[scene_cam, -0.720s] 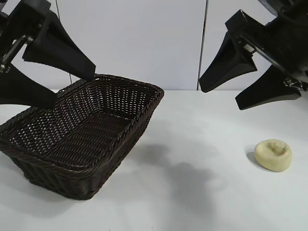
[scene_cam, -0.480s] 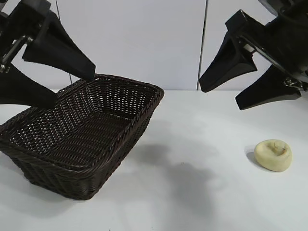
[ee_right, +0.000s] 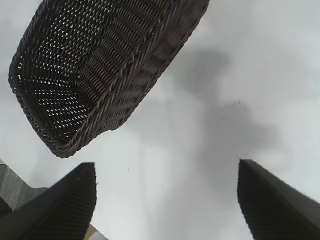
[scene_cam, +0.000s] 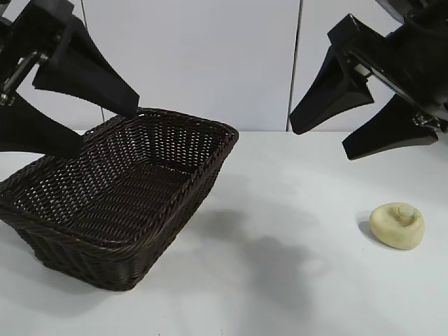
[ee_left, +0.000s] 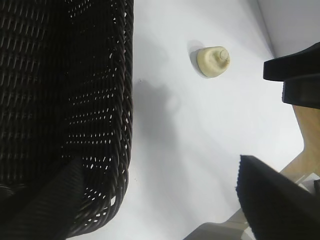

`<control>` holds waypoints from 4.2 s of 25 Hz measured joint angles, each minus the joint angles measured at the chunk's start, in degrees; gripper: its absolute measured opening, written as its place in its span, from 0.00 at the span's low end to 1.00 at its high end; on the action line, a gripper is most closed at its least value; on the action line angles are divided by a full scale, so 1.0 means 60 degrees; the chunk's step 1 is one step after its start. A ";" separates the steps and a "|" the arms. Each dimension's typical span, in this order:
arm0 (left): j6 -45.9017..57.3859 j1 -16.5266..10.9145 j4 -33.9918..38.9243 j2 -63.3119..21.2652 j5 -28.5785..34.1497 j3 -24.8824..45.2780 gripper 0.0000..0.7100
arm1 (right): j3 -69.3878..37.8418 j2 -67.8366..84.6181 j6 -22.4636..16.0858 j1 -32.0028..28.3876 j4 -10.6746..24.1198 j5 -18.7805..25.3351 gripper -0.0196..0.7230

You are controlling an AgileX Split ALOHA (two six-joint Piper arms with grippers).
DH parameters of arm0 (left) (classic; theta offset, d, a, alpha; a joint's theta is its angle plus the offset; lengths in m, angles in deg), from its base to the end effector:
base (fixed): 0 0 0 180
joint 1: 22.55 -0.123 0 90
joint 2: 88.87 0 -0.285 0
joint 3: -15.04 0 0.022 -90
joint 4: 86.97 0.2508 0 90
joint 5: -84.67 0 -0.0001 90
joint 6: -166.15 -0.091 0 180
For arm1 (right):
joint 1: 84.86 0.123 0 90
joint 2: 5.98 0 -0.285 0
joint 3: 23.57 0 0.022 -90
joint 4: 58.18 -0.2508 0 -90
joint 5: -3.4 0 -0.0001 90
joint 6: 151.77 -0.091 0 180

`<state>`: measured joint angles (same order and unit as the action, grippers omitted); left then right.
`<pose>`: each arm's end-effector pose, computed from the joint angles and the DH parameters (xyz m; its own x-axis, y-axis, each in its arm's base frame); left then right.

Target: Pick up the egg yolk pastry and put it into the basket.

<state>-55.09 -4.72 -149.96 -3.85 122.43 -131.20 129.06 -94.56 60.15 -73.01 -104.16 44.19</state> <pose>0.2289 -0.1259 0.2486 -0.8476 0.0308 -0.5297 0.3850 0.7226 -0.5741 0.2573 0.0977 0.2506 -0.8615 -0.0840 -0.5008 -0.3419 0.8251 0.4498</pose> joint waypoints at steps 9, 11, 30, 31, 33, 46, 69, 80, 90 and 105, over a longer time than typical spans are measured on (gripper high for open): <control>0.0000 0.0000 0.0000 0.0000 0.0000 0.0000 0.85 | 0.0000 0.0000 -0.0023 0.0000 0.0000 0.0000 0.78; 0.0000 0.0000 0.0000 0.0000 -0.0010 0.0000 0.85 | 0.0000 0.0000 -0.0023 0.0000 0.0000 0.0000 0.78; 0.9031 0.0000 0.4975 -0.0511 0.0692 -0.0269 0.85 | 0.0000 0.0000 -0.0110 0.0000 0.0000 -0.0047 0.78; 0.9620 0.0000 0.5458 -0.0511 0.0809 -0.0269 0.85 | 0.0000 0.0000 -0.0119 0.0000 0.0000 -0.0047 0.78; 1.0625 0.0000 0.6193 -0.0511 0.0936 -0.0269 0.85 | 0.0000 0.0000 -0.0135 0.0000 0.0000 -0.0047 0.78; 1.4578 0.0399 0.7568 -0.0511 0.0654 -0.0269 0.80 | 0.0000 0.0000 -0.0135 0.0000 0.0000 -0.0098 0.78; 1.8959 0.1521 1.0563 0.1006 -0.0077 -0.0261 0.79 | 0.0000 0.0000 -0.0135 0.0000 -0.0010 -0.0187 0.78; 1.9277 0.1521 1.0588 0.2712 -0.1168 -0.0261 0.79 | 0.0000 0.0000 -0.0172 0.0000 -0.0010 -0.0187 0.78; 1.9418 0.1521 1.0592 0.3105 -0.1606 -0.0261 0.59 | 0.0000 0.0000 -0.0175 0.0000 -0.0010 -0.0187 0.78; 2.0226 0.1528 1.0498 0.3105 -0.1495 -0.0309 0.14 | 0.0000 0.0000 -0.0280 0.0000 -0.0010 -0.0187 0.78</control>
<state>66.26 4.45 -86.97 14.78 113.46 -133.05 129.06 -94.56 58.47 -73.01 -104.22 43.07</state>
